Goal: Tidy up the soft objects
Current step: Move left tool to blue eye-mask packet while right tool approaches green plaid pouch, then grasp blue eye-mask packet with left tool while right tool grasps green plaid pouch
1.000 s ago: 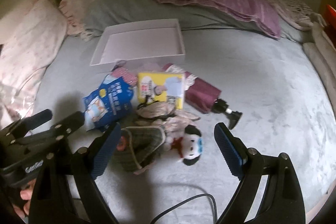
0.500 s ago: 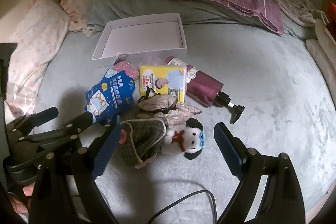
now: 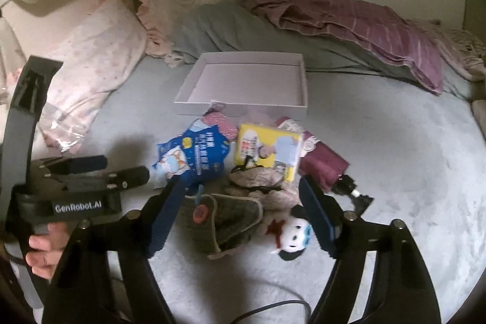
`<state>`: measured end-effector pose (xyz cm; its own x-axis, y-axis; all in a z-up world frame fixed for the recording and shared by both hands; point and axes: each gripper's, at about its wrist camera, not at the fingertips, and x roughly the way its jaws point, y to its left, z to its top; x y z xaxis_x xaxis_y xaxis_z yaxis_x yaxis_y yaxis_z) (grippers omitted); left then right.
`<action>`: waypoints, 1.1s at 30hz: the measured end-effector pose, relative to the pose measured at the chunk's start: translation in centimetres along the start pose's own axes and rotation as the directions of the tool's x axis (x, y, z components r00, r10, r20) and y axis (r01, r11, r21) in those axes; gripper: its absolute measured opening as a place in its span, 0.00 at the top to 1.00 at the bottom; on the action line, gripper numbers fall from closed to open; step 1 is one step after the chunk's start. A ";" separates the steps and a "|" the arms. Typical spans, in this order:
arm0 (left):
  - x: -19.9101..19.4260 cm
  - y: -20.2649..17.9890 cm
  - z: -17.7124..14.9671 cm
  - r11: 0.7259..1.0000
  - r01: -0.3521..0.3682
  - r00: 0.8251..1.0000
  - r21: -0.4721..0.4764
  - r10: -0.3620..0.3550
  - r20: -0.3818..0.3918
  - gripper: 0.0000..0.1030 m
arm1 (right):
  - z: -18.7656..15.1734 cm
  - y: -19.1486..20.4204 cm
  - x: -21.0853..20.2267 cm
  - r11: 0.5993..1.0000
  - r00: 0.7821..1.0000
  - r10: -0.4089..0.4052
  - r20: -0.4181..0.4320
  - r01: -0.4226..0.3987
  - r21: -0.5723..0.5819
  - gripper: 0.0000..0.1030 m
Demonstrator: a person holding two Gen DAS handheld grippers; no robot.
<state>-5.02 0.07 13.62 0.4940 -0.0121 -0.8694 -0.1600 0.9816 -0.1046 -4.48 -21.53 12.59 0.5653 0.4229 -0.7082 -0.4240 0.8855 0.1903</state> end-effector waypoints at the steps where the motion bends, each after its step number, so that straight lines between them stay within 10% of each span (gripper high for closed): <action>1: 0.0 -0.1 0.0 1.000 -0.003 1.000 0.010 0.003 -0.006 0.18 | -0.2 0.0 0.1 1.000 1.000 0.014 -0.001 -0.014 0.000 0.29; 19: 3.5 0.9 -0.1 0.997 0.046 0.995 0.056 -0.040 -0.097 0.18 | -3.5 -3.2 8.4 0.962 0.966 0.167 -0.196 -0.116 0.246 0.56; 33: 4.3 5.2 -0.3 0.980 0.175 0.982 -0.090 -0.180 -0.049 0.19 | -3.3 -3.6 6.7 0.929 0.958 0.268 -0.100 -0.230 0.291 0.87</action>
<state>-4.03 5.09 9.17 0.4719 -0.1980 -0.8591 -0.1473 0.9430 -0.2983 -1.52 -22.53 4.92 0.3577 0.6233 -0.6954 -0.3178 0.7814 0.5370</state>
